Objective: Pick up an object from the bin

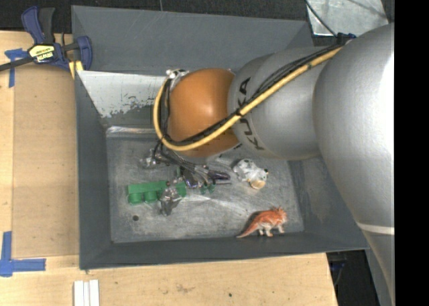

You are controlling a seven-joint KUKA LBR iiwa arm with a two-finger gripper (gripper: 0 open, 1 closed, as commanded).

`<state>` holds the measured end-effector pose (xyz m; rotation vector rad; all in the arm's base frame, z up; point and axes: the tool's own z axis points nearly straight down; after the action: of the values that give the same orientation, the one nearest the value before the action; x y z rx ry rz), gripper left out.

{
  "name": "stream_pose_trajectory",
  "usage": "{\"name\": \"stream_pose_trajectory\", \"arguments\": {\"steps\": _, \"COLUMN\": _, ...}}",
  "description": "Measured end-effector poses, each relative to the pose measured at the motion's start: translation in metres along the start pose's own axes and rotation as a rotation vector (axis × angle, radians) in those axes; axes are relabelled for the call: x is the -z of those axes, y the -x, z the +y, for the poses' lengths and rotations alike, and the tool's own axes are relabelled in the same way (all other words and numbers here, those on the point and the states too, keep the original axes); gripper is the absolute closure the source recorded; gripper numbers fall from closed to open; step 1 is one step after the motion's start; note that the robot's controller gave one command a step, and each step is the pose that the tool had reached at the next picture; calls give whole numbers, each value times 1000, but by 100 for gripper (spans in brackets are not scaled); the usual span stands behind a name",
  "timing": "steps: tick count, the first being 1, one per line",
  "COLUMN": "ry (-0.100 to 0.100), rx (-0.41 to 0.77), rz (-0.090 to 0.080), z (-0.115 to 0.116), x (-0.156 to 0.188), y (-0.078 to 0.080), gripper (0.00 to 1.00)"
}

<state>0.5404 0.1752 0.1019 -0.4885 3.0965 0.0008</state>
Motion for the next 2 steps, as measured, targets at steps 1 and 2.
{"name": "stream_pose_trajectory", "arguments": {"steps": 1, "ry": 1, "rx": -47, "rz": -4, "z": 8, "x": -27, "y": 10, "gripper": 100}}
{"name": "stream_pose_trajectory", "arguments": {"steps": 2, "ry": 1, "rx": -47, "rz": -4, "z": 8, "x": -27, "y": 10, "gripper": 100}}
